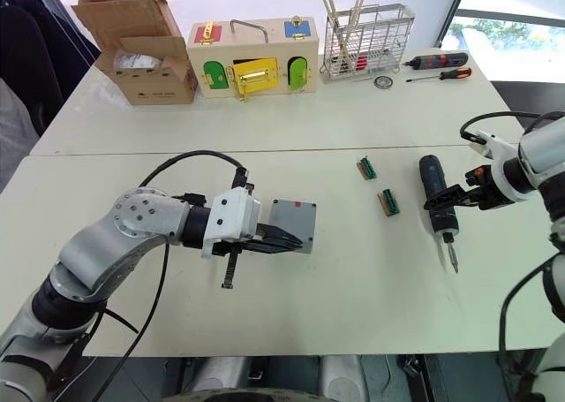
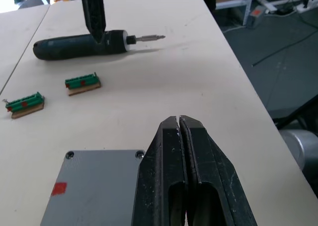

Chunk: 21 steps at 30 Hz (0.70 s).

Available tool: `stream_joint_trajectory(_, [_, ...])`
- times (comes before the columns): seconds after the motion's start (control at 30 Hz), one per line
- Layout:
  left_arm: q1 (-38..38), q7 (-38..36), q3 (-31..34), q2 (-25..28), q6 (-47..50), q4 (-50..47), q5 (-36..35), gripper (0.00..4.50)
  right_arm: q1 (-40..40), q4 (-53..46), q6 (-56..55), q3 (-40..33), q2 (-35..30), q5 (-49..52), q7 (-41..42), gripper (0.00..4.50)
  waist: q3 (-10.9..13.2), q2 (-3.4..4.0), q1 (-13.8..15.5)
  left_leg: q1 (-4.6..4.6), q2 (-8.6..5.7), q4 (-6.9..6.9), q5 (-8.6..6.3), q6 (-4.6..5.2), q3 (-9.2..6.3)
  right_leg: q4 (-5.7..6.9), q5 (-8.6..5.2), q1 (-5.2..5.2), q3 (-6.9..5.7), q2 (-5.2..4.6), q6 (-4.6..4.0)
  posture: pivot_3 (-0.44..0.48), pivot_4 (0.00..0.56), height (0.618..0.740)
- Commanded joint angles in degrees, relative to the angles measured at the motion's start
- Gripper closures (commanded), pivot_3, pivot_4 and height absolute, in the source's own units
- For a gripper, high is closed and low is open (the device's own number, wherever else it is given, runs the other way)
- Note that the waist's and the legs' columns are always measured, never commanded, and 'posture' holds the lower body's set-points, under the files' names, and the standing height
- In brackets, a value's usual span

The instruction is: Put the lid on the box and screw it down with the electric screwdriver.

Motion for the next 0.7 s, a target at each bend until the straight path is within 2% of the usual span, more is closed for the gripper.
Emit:
stream_joint_trajectory(0.03, [0.49,1.72,0.72,0.12,1.31,-3.11,-0.42,4.50,-2.38,6.48,-4.19,1.92,1.96,-4.89,2.65,0.02,0.00,0.00,-0.08,0.00,0.00,0.01,0.00,0.00,0.00,-0.01,0.00,0.00,0.00,0.00,0.00,0.000,0.150,0.730])
stream_joint_trajectory(0.23, [2.44,5.52,1.15,-0.03,4.41,-5.87,-0.67,4.50,-3.47,15.84,-10.17,4.77,8.06,-12.22,5.49,0.02,-0.02,-0.03,-0.36,0.01,0.00,0.02,0.01,-0.03,-0.01,0.04,0.00,-0.01,-0.01,0.01,0.00,0.000,0.150,0.730])
stream_joint_trajectory(0.27, [2.64,5.93,1.33,-0.01,4.91,-6.35,-0.98,4.50,-3.72,17.24,-11.25,4.69,8.74,-13.37,5.57,0.53,-0.04,-0.07,-0.34,0.01,0.00,0.02,0.01,-0.03,-0.02,0.04,0.00,-0.01,-0.01,0.02,0.00,0.000,0.150,0.730])
stream_joint_trajectory(0.37, [2.88,6.93,1.50,0.01,6.02,-7.10,-1.31,4.50,-4.69,21.14,-13.65,3.33,10.73,-16.11,4.72,1.34,-0.06,-0.10,-0.28,0.01,-0.01,0.06,0.02,-0.06,-0.04,0.04,0.00,0.02,-0.01,0.01,0.00,0.000,0.150,0.730])
stream_joint_trajectory(0.5, [4.32,8.66,2.19,0.69,7.23,-8.54,-1.33,4.50,-3.66,22.66,-18.26,6.13,11.31,-21.18,10.61,2.57,-0.07,-0.11,-0.28,0.02,-0.01,0.04,0.02,-0.08,-0.06,0.04,0.00,0.02,-0.03,0.02,0.00,0.000,0.150,0.730])
stream_joint_trajectory(0.7, [4.50,10.14,2.55,0.77,8.04,-8.98,-1.76,4.50,-3.73,25.92,-20.98,3.55,12.76,-24.89,10.78,2.60,-0.12,-0.20,-0.08,0.02,-0.02,0.03,0.04,-0.13,-0.20,0.07,0.00,0.07,-0.11,0.02,0.00,0.000,0.150,0.730])
